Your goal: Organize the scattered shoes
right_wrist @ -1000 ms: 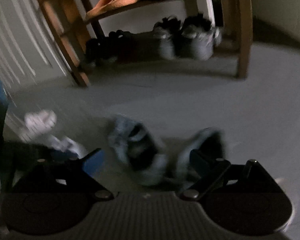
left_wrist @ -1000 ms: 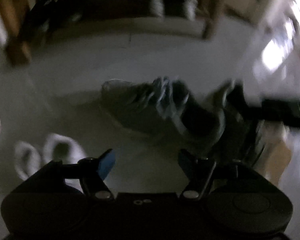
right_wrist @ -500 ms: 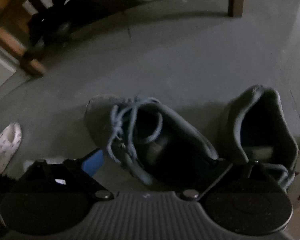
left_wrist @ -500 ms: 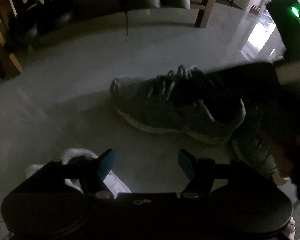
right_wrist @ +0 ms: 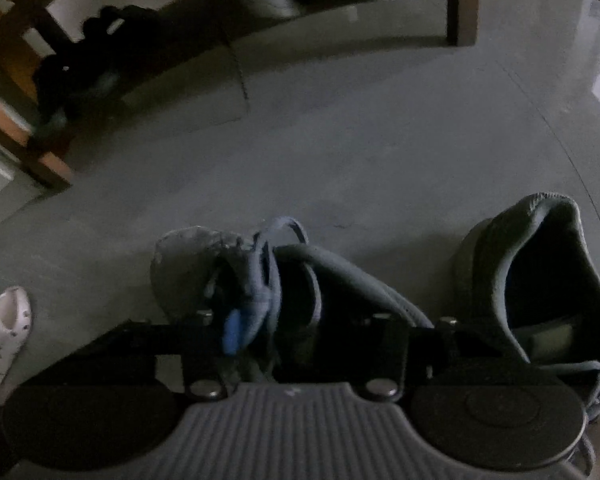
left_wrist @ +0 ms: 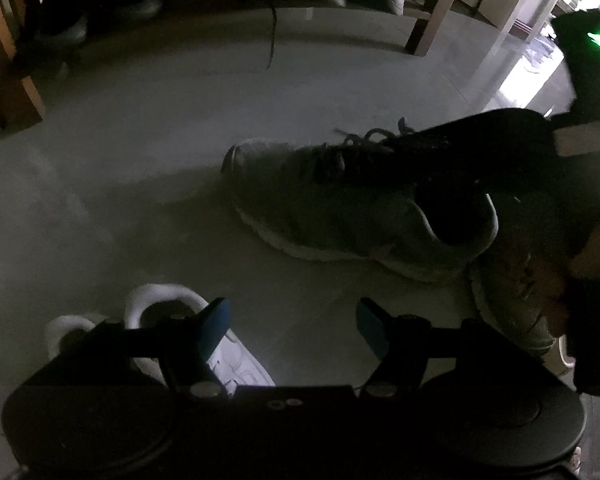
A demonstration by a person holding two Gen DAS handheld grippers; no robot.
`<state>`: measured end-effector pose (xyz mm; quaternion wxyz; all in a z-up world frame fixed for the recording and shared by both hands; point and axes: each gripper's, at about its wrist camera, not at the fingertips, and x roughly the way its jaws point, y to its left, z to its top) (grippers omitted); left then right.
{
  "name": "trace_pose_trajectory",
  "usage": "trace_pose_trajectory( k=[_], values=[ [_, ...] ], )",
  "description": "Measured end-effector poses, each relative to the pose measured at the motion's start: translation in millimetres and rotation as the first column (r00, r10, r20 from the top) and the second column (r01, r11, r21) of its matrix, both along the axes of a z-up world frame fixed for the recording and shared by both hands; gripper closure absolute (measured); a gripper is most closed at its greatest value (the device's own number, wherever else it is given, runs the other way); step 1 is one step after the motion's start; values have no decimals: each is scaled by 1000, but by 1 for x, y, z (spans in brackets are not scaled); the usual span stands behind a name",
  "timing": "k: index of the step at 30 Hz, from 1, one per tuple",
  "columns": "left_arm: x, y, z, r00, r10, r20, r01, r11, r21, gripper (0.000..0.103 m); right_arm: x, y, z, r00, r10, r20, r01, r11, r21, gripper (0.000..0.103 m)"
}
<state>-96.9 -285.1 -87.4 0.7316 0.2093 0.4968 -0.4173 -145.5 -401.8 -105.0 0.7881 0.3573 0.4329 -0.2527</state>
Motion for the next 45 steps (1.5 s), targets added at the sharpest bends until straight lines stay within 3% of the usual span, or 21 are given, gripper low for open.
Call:
trace_pose_trajectory(
  k=[2, 3, 4, 8, 12, 16, 18, 20, 23, 24, 30, 31, 35, 42, 44, 45],
  values=[
    [-2, -2, 1, 1000, -1, -2, 1, 1000, -1, 33, -2, 3, 2, 1000, 12, 12, -12, 1000, 5, 86],
    [-3, -3, 2, 1000, -3, -2, 3, 1000, -2, 33, -2, 9, 6, 999, 42, 29, -40, 998, -47, 88],
    [-5, -4, 2, 1000, -4, -1, 4, 1000, -2, 33, -4, 13, 9, 996, 74, 42, -70, 994, -87, 88],
    [-8, -4, 5, 1000, -7, 4, 7, 1000, -3, 33, -12, 10, 15, 989, 133, 70, -127, 988, -94, 89],
    [-5, 0, 8, 1000, 16, -3, -16, 1000, -6, 33, -14, 14, 32, 931, 356, 79, -323, 906, -274, 90],
    [-6, 5, 11, 999, 34, 3, -34, 999, -7, 33, -9, 10, 40, 886, 462, 37, -431, 850, -302, 90],
    [-5, 9, 13, 999, 44, 2, -44, 999, -7, 33, -12, 5, 43, 874, 481, 76, -443, 850, -286, 90],
    [-5, 11, 14, 998, 55, -1, -55, 998, -2, 33, -15, 7, 46, 841, 528, 115, -482, 829, -285, 90],
    [-5, 13, 14, 998, 66, -2, -66, 998, 1, 33, -26, 22, 55, 725, 683, 94, -607, 697, -381, 91],
    [-5, 14, 15, 998, 70, -1, -70, 998, 1, 33, -27, 30, 61, 654, 754, 57, -667, 611, -427, 91],
    [-7, 23, 24, 995, 96, -18, -95, 995, 3, 33, -29, 27, 89, 467, 884, -25, -795, 408, -448, 91],
    [-9, 24, 27, 995, 90, -30, -90, 996, 0, 33, -28, 26, 89, 457, 889, -32, -802, 396, -448, 91],
    [-19, 25, 35, 997, 63, -52, -64, 998, -10, 33, -19, 14, 97, 305, 936, -178, -886, 210, -412, 91],
    [-27, 28, 41, 988, 78, -133, -82, 996, -26, 33, -4, 16, 123, 148, 950, -274, -925, 35, -378, 91],
    [-28, 33, 43, 985, 86, -150, -91, 995, -32, 33, -2, 20, 125, 121, 951, -284, -933, 11, -360, 90],
    [-28, 34, 44, 984, 88, -155, -94, 995, -34, 33, -1, 21, 122, 127, 955, -267, -937, 26, -349, 90]
  ],
)
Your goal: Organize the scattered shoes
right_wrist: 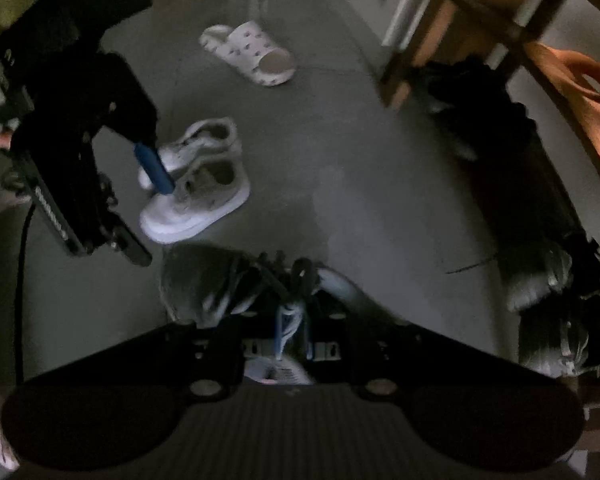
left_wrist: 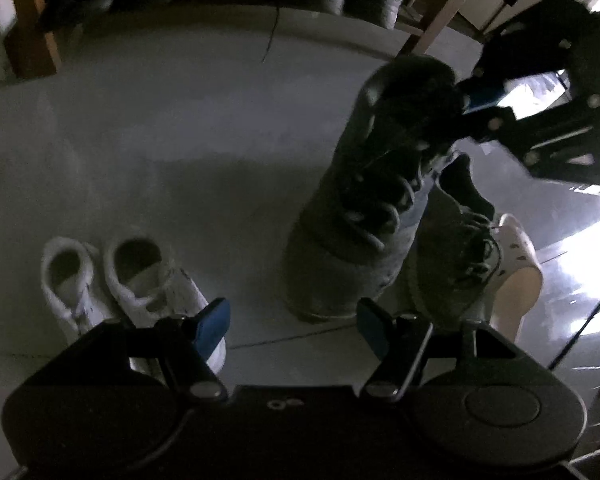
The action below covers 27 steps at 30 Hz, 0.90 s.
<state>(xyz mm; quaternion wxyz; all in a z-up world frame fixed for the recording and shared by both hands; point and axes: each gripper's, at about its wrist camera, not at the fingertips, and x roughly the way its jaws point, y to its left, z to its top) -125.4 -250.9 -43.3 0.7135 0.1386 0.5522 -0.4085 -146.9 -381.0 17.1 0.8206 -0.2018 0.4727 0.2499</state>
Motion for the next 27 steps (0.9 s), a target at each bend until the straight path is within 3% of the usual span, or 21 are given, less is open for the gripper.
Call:
trace_pose_trajectory(
  k=[4, 7, 9, 13, 15, 16, 17, 18, 21, 25, 27],
  values=[
    [-5, 2, -6, 1000, -6, -7, 6, 1000, 23, 33, -3, 10, -43, 998, -31, -56, 33, 999, 43, 90],
    [-4, 4, -15, 999, 6, -39, -4, 999, 43, 33, -7, 15, -71, 996, -53, -72, 55, 998, 26, 90],
    [-3, 6, -15, 999, 7, -37, -6, 999, 43, 33, -7, 8, -78, 990, -118, -76, 125, 988, 93, 90],
    [-4, 0, -15, 1000, 0, -26, 2, 999, 45, 33, -8, 3, -72, 986, -160, -49, 163, 983, 79, 90],
    [-8, -3, -15, 1000, -5, -29, 6, 999, 38, 33, -5, 7, -76, 982, -178, -64, 178, 984, -1, 84],
    [-10, -1, -13, 1000, -12, -25, 13, 999, 36, 33, -3, 9, -75, 976, -210, -59, 207, 977, -46, 71],
    [-11, -1, -12, 1000, -22, -19, 23, 999, 35, 33, -2, 11, -75, 969, -241, -52, 236, 967, -91, 41],
    [-11, -1, -12, 999, -30, -15, 30, 999, 34, 33, -6, 7, -69, 961, -278, -16, 276, 958, -75, 26],
    [-14, -5, -13, 999, -48, -14, 48, 998, 34, 33, -27, -14, -44, 924, -378, 65, 375, 926, 51, 26],
    [-18, -19, -19, 996, -82, -39, 84, 995, 51, 33, -64, -40, -26, 898, -433, 72, 424, 898, 117, 26],
    [-21, -28, -22, 994, -97, -51, 100, 993, 59, 33, -84, -40, -32, 879, -468, 86, 465, 884, 53, 26]
  ],
)
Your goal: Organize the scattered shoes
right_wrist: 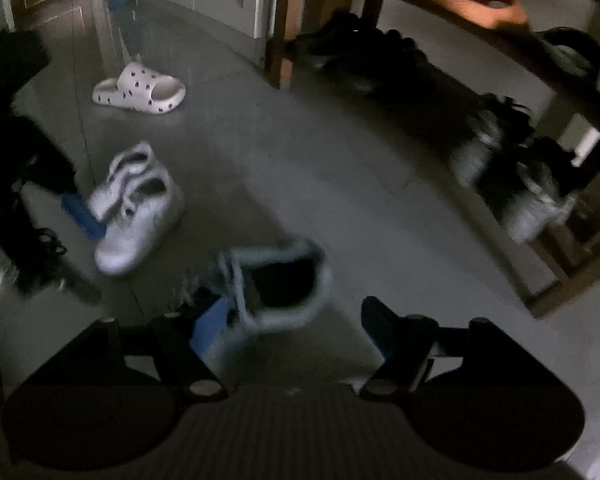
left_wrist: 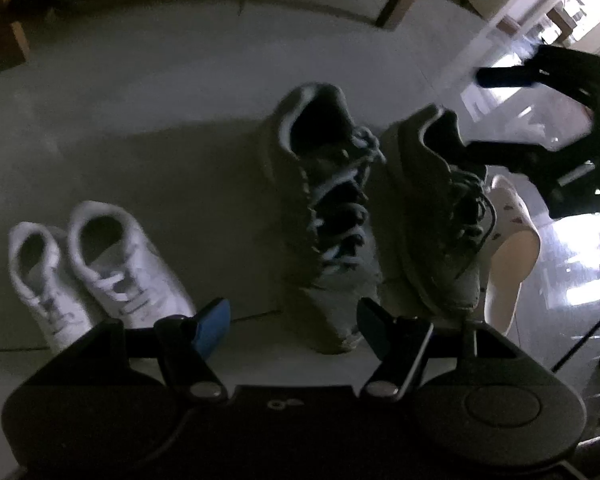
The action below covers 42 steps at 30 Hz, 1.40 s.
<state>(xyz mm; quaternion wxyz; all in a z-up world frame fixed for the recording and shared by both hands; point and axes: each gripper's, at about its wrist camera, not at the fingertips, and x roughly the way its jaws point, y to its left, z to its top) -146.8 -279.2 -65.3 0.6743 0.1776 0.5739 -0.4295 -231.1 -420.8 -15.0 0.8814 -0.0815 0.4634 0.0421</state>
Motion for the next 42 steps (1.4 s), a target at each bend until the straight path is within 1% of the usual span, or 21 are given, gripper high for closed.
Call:
trace_pose_trajectory(
  k=[2, 4, 5, 7, 9, 13, 14, 15, 17, 18, 20, 21, 22, 24, 25, 29, 32, 34, 35, 40, 42],
  values=[
    [-9, -15, -3, 999, -34, 13, 34, 999, 4, 33, -20, 1, -6, 999, -46, -15, 45, 997, -65, 26],
    [-16, -27, -7, 998, -59, 36, 58, 998, 8, 33, -41, 5, -19, 994, -109, 4, 109, 994, -15, 26],
    [-18, -31, -9, 997, -61, 41, 60, 998, 12, 33, -43, 3, -17, 994, -110, 5, 110, 994, -14, 26],
    [-22, -39, -14, 997, -60, 47, 59, 998, 22, 33, -54, 11, -30, 997, -79, -2, 79, 997, -20, 26],
    [-24, -48, -20, 998, -46, 40, 44, 999, 32, 33, -55, 17, -46, 999, -20, -43, 17, 998, -67, 27],
    [-27, -53, -27, 998, -45, 37, 43, 998, 44, 33, -47, 6, -53, 999, 7, -32, -9, 998, -69, 28],
    [-28, -53, -27, 998, -44, 36, 42, 998, 45, 33, -47, 3, -54, 999, 9, -36, -11, 998, -65, 36],
    [-28, -52, -28, 999, -41, 34, 39, 998, 48, 33, -43, -5, -64, 997, 13, -72, -17, 998, -54, 53],
    [-27, -50, -30, 999, -34, 16, 34, 998, 48, 33, -41, -12, -76, 993, 6, -118, -14, 998, -66, 68],
    [-27, -49, -31, 999, -32, 7, 31, 998, 48, 33, -41, -18, -87, 988, 10, -155, -19, 998, -60, 70],
    [-28, -50, -34, 1000, -28, -1, 28, 998, 58, 32, -43, -21, -92, 989, 39, -139, -46, 998, -45, 72],
    [-29, -50, -35, 1000, -29, -3, 30, 998, 61, 33, -42, -20, -93, 989, 55, -134, -61, 997, -41, 79],
    [-29, -50, -35, 1000, -31, -3, 31, 998, 62, 32, -42, -20, -93, 989, 65, -134, -70, 997, -39, 83],
    [-31, -51, -35, 999, -32, 0, 32, 998, 62, 32, -41, -18, -92, 990, 84, -111, -89, 995, -44, 91],
    [-32, -50, -33, 999, -34, 3, 33, 998, 60, 32, -43, -17, -91, 994, 76, -84, -80, 996, -45, 91],
    [-32, -47, -29, 999, -39, 23, 37, 998, 51, 32, -54, -12, -83, 999, 43, -32, -45, 997, -62, 93],
    [-31, -42, -28, 999, -31, 28, 30, 998, 48, 32, -62, -8, -71, 1000, 16, -3, -16, 998, -64, 93],
    [-30, -40, -28, 999, -25, 26, 24, 999, 48, 32, -63, -11, -63, 1000, -7, 8, 7, 999, -43, 93],
    [-29, -39, -29, 999, -24, 26, 22, 999, 49, 32, -64, -12, -54, 999, -24, 32, 25, 999, -27, 94],
    [-26, -32, -27, 999, -18, 33, 16, 999, 46, 32, -64, -9, -32, 996, -40, 74, 41, 999, -19, 94],
    [-24, -29, -28, 999, -5, 37, 4, 999, 44, 32, -63, -5, -12, 993, -28, 113, 28, 1000, 0, 94]
  ],
)
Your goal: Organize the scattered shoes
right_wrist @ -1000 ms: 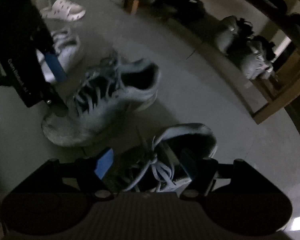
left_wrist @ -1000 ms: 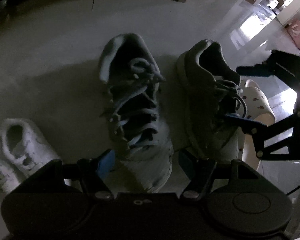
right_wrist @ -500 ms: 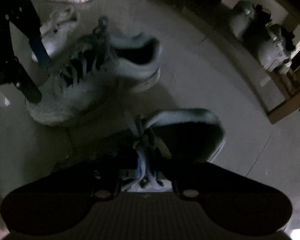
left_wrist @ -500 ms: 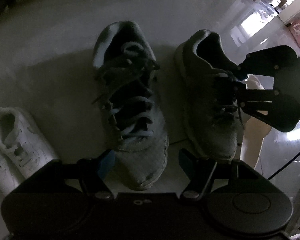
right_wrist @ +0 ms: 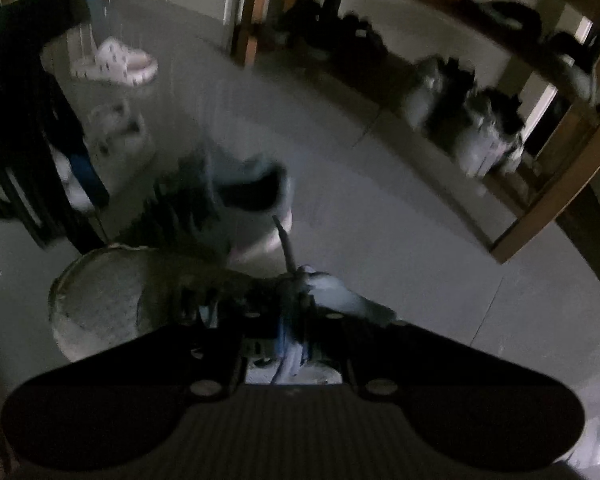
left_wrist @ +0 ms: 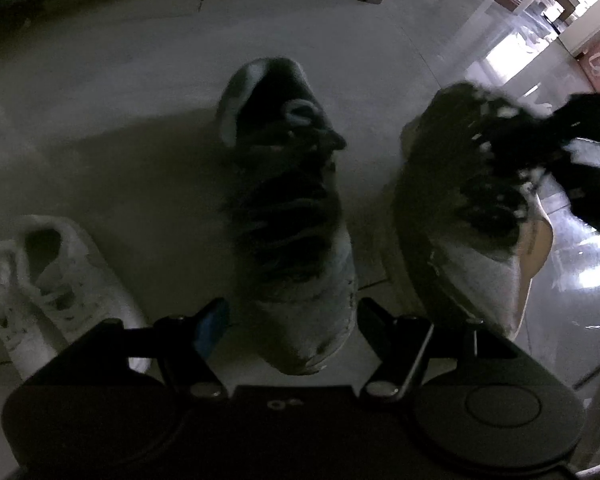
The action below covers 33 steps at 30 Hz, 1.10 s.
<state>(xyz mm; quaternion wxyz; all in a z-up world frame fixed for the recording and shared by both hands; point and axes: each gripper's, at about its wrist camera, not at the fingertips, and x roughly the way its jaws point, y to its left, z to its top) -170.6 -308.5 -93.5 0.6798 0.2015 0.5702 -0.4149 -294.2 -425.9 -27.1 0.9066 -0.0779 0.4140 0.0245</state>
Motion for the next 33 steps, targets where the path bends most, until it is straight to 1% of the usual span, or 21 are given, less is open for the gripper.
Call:
trace_pose_trajectory(
  k=[2, 3, 5, 8, 10, 12, 13, 15, 18, 19, 22, 23, 25, 29, 31, 33],
  values=[
    [4, 6, 2, 1000, 20, -1, -20, 1000, -2, 32, 3, 5, 20, 999, 26, 37, -26, 1000, 8, 94],
    [6, 9, 3, 1000, 30, -2, -30, 1000, -4, 32, 7, 10, 33, 996, 54, 67, -54, 999, -4, 94],
    [8, 14, 6, 999, 45, -2, -46, 999, -8, 32, 14, 15, 46, 991, 85, 101, -83, 996, -21, 94],
    [14, 33, 19, 997, 81, 9, -80, 996, -28, 32, 32, 19, 64, 979, 136, 152, -133, 991, -29, 94],
    [19, 45, 29, 994, 112, 19, -111, 993, -39, 31, 51, 26, 73, 964, 190, 184, -188, 982, -29, 94],
    [25, 58, 34, 989, 144, 37, -142, 989, -41, 31, 65, 36, 76, 950, 239, 202, -237, 971, -34, 94],
    [27, 64, 37, 986, 160, 47, -158, 987, -42, 31, 67, 39, 76, 948, 245, 204, -243, 969, -36, 94],
    [34, 79, 37, 978, 196, 70, -194, 980, -38, 30, 87, 52, 72, 934, 290, 210, -288, 957, -40, 94],
    [45, 96, 28, 966, 249, 65, -248, 969, -17, 30, 114, 68, 56, 931, 308, 194, -312, 950, -10, 94],
    [49, 101, 23, 962, 266, 54, -266, 964, -7, 29, 116, 69, 54, 932, 308, 192, -312, 950, -9, 94],
    [66, 119, 9, 947, 320, 30, -320, 947, 25, 29, 137, 85, 34, 937, 302, 177, -307, 952, 3, 94],
    [70, 125, 5, 943, 332, 36, -333, 942, 38, 29, 148, 93, 22, 943, 294, 157, -300, 954, 11, 94],
    [73, 134, 1, 940, 339, 45, -342, 938, 52, 29, 156, 102, 7, 944, 301, 138, -304, 953, 6, 94],
    [76, 145, -7, 944, 323, 68, -328, 941, 81, 29, 158, 118, -21, 929, 358, 91, -359, 933, -3, 94],
    [77, 147, -7, 947, 317, 57, -321, 944, 79, 28, 156, 125, -42, 922, 383, 57, -380, 923, -59, 94],
    [78, 147, -7, 950, 311, 37, -313, 947, 74, 28, 155, 122, -45, 927, 372, 47, -370, 928, -44, 94]
  ],
)
